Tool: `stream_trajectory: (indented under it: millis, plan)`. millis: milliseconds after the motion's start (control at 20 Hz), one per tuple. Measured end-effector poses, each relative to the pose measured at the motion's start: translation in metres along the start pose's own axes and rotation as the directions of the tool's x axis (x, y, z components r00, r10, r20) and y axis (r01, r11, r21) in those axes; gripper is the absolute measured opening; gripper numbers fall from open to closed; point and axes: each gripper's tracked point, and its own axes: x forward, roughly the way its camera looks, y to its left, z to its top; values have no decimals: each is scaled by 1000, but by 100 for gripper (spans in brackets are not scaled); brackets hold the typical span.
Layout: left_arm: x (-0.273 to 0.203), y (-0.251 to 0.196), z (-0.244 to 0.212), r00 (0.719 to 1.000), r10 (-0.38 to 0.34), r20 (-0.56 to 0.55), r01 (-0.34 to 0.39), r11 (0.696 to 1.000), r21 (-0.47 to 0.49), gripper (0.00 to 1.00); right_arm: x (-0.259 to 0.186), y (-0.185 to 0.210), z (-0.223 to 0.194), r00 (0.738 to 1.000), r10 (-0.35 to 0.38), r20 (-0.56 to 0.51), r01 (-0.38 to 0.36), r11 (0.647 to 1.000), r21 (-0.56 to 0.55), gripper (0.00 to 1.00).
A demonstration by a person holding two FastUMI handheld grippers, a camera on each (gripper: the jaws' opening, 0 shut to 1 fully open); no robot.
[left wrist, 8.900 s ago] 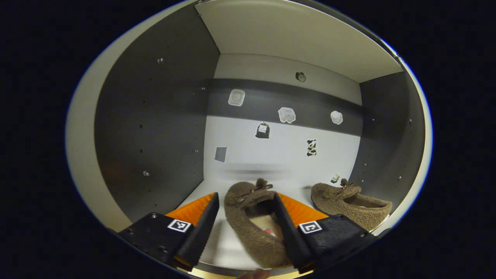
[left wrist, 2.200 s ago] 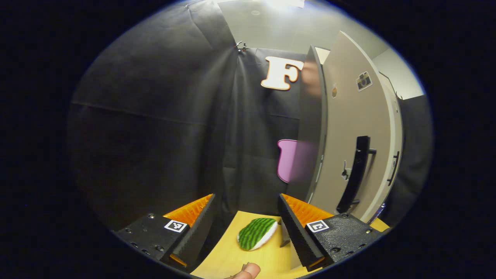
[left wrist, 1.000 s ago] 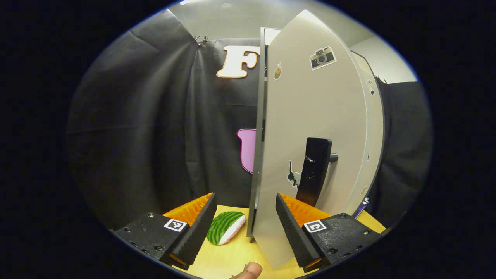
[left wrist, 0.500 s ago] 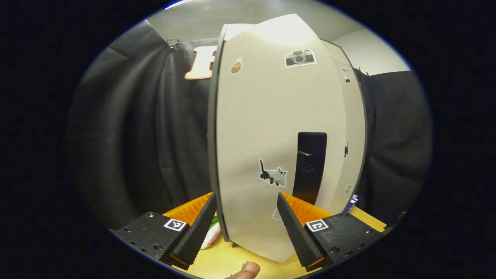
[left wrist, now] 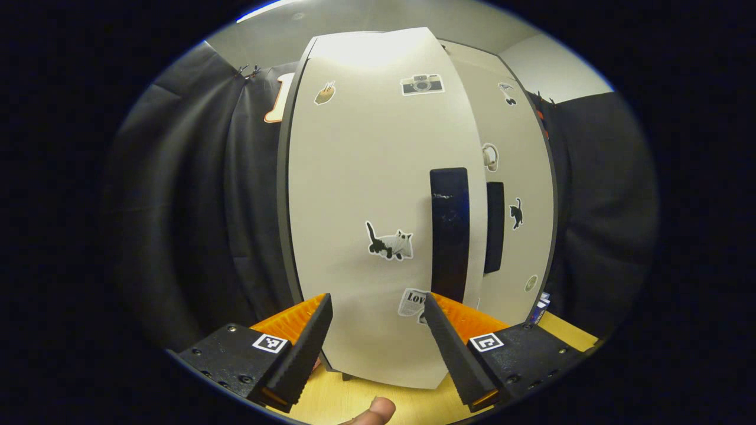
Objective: Grab one shoe with the right hand and put it into the shoe cabinet, grab the other shoe with the left hand and put it into the shoe cabinet; then close the right door with the right hand and the left door with the left hand.
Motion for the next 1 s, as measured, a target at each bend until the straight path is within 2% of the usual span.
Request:
stream_trajectory:
  millis: [200, 300, 500, 650, 850, 900, 1000]
  plan:
    - [-39, 17, 2, 997, 62, 49, -62, 998, 2, 96, -1, 5, 1, 1000, 0, -4, 0, 1000, 1, 98]
    - [-59, 18, 4, 996, 56, 75, -54, 998, -30, 96, -2, 14, 3, 1000, -6, -2, 6, 1000, -15, 98]
    - [-98, 29, -6, 993, 86, 83, -84, 996, -24, 96, 2, 25, 12, 1000, -16, 11, 16, 999, -40, 98]
    - [-128, 26, -20, 992, 85, 91, -82, 996, -40, 96, 0, 26, 18, 998, -68, 14, 68, 996, -49, 98]
    - [-167, 19, -41, 992, 86, 93, -84, 996, -28, 96, -1, 47, 31, 999, -40, 30, 42, 997, -61, 98]
    - [-175, 15, -49, 993, 83, 83, -79, 996, -39, 96, -1, 51, 34, 999, -36, 33, 39, 997, -74, 100]
    - [-189, 6, -55, 994, 67, 90, -63, 997, -54, 96, -1, 57, 40, 998, -42, 39, 46, 992, -114, 98]
